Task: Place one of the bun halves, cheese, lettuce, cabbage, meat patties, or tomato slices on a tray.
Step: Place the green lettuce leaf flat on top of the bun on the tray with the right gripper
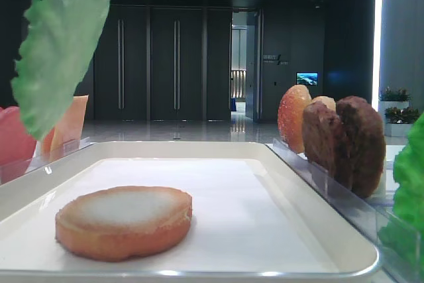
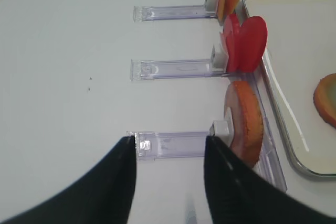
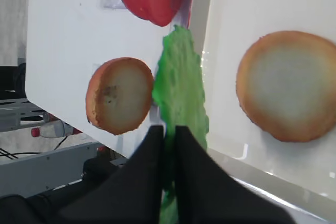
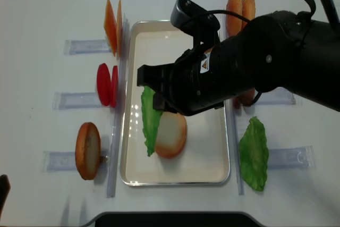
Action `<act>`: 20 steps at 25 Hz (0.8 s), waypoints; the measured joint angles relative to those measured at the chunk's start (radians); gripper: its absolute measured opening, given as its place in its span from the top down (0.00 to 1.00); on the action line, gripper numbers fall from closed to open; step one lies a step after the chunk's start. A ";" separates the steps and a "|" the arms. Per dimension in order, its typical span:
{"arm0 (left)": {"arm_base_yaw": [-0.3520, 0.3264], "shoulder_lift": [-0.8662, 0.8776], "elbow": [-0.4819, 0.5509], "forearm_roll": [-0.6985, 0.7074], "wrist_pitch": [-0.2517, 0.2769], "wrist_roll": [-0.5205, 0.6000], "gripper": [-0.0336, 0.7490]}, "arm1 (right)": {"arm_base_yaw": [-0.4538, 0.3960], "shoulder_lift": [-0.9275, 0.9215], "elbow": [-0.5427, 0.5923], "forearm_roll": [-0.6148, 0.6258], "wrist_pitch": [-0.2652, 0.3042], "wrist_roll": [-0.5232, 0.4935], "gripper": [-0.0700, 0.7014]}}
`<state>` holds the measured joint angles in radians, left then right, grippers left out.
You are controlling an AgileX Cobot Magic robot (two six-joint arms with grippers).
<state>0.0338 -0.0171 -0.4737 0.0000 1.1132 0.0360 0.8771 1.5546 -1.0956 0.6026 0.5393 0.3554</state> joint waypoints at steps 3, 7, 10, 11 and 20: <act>0.000 0.000 0.000 0.000 0.000 0.000 0.54 | -0.001 0.031 0.000 0.049 -0.019 -0.060 0.87; 0.000 0.000 0.000 0.000 0.000 0.000 0.54 | -0.001 0.080 0.000 0.091 -0.025 -0.102 0.87; 0.000 0.000 0.000 0.000 0.000 0.000 0.54 | -0.009 0.107 0.000 0.110 -0.026 -0.124 0.87; 0.000 0.000 0.000 0.000 0.000 0.000 0.54 | -0.014 0.111 0.000 0.114 -0.026 -0.131 0.87; 0.000 0.000 0.000 0.000 0.000 0.000 0.54 | -0.050 0.115 0.000 0.119 -0.029 -0.159 0.87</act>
<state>0.0338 -0.0171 -0.4737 0.0000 1.1132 0.0360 0.8266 1.6701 -1.0956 0.7220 0.5102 0.1962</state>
